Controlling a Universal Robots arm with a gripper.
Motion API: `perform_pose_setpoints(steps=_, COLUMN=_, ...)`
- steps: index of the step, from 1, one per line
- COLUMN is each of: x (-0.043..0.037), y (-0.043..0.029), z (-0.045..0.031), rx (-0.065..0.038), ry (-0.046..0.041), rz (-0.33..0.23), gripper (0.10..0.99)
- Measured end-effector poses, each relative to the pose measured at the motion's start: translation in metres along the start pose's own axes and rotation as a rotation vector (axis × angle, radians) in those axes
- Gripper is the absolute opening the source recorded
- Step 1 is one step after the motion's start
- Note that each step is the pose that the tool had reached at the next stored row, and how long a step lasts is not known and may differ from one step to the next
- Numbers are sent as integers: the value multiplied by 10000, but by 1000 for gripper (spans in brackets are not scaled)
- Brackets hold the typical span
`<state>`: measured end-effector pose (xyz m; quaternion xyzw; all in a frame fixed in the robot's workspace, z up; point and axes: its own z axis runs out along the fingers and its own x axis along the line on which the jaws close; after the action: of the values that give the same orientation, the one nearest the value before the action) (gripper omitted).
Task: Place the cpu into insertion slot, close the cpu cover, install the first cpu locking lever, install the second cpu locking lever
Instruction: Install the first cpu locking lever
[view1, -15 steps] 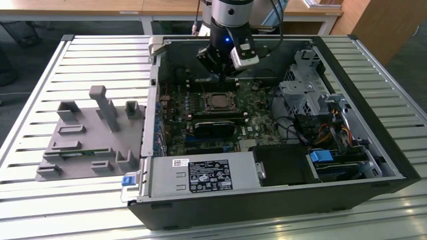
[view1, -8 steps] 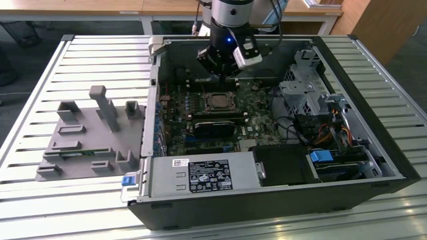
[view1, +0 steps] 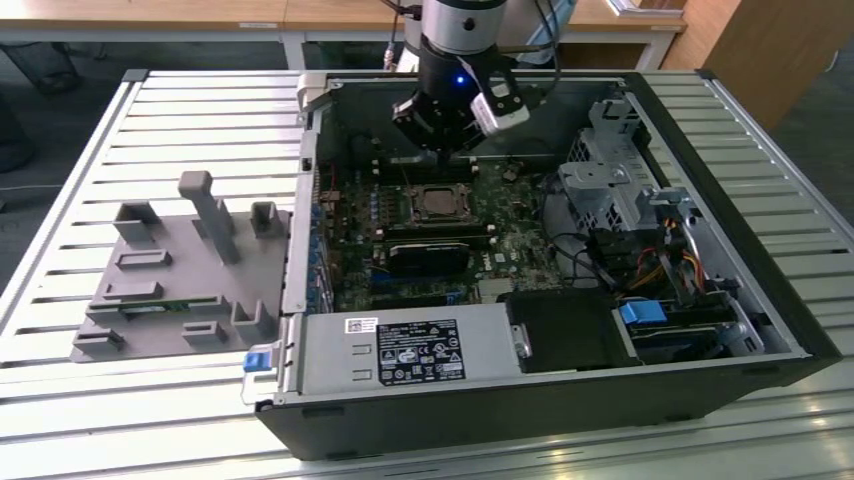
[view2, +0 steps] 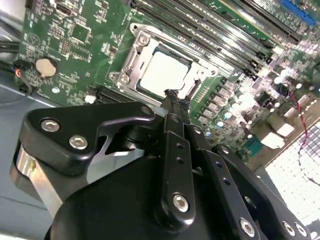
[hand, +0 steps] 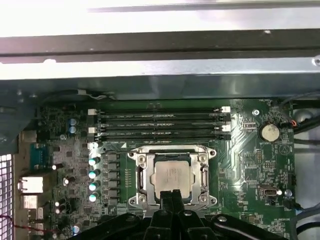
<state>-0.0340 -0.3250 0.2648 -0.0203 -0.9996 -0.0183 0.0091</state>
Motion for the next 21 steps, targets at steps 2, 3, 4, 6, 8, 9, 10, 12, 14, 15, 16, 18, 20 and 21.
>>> perform_pose_setpoints(steps=2, x=68, y=-3, z=3, rx=-18, ry=-26, rz=-1, gripper=118)
perform_pose_setpoints(steps=3, x=111, y=-5, z=4, rx=-26, ry=-50, rz=-3, gripper=118)
perform_pose_setpoints(steps=4, x=148, y=-6, z=5, rx=-33, ry=-86, rz=-2, gripper=118)
perform_pose_setpoints(steps=6, x=209, y=-9, z=9, rx=-43, ry=-154, rz=-6, gripper=118)
perform_pose_setpoints(steps=8, x=266, y=-11, z=14, rx=-55, ry=-202, rz=-6, gripper=118)
perform_pose_setpoints(steps=9, x=303, y=-13, z=16, rx=-57, ry=-228, rz=-10, gripper=118)
perform_pose_setpoints(steps=10, x=339, y=-14, z=20, rx=-58, ry=-255, rz=-9, gripper=118)
perform_pose_setpoints(steps=12, x=382, y=-11, z=32, rx=-62, ry=-293, rz=-11, gripper=118)
perform_pose_setpoints(steps=14, x=403, y=5, z=43, rx=-60, ry=-310, rz=-12, gripper=118)
perform_pose_setpoints(steps=15, x=415, y=13, z=50, rx=-60, ry=-317, rz=-13, gripper=118)
perform_pose_setpoints(steps=16, x=431, y=22, z=55, rx=-60, ry=-321, rz=-12, gripper=118)
perform_pose_setpoints(steps=18, x=486, y=31, z=66, rx=-61, ry=-335, rz=-15, gripper=118)
perform_pose_setpoints(steps=20, x=536, y=38, z=74, rx=-61, ry=-344, rz=-14, gripper=118)
perform_pose_setpoints(steps=21, x=559, y=42, z=79, rx=-62, ry=-349, rz=-14, gripper=118)
